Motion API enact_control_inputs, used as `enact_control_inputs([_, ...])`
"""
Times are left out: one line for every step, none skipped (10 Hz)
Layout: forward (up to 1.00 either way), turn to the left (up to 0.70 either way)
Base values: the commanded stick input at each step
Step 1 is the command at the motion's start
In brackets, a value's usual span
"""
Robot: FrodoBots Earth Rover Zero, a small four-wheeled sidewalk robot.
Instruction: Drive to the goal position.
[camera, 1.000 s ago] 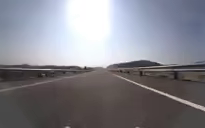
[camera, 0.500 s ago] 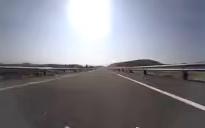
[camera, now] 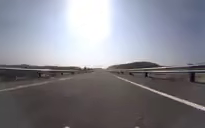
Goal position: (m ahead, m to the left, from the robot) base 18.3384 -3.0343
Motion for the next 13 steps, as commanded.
enact_control_inputs([1.0, 0.0])
enact_control_inputs([1.0, 0.0])
enact_control_inputs([1.0, 0.02])
enact_control_inputs([1.0, 0.0])
enact_control_inputs([1.0, 0.01])
enact_control_inputs([1.0, 0.01])
enact_control_inputs([1.0, 0.0])
enact_control_inputs([1.0, 0.0])
enact_control_inputs([1.0, 0.02])
enact_control_inputs([1.0, 0.02])
enact_control_inputs([1.0, 0.02])
enact_control_inputs([1.0, 0.01])
enact_control_inputs([1.0, 0.02])
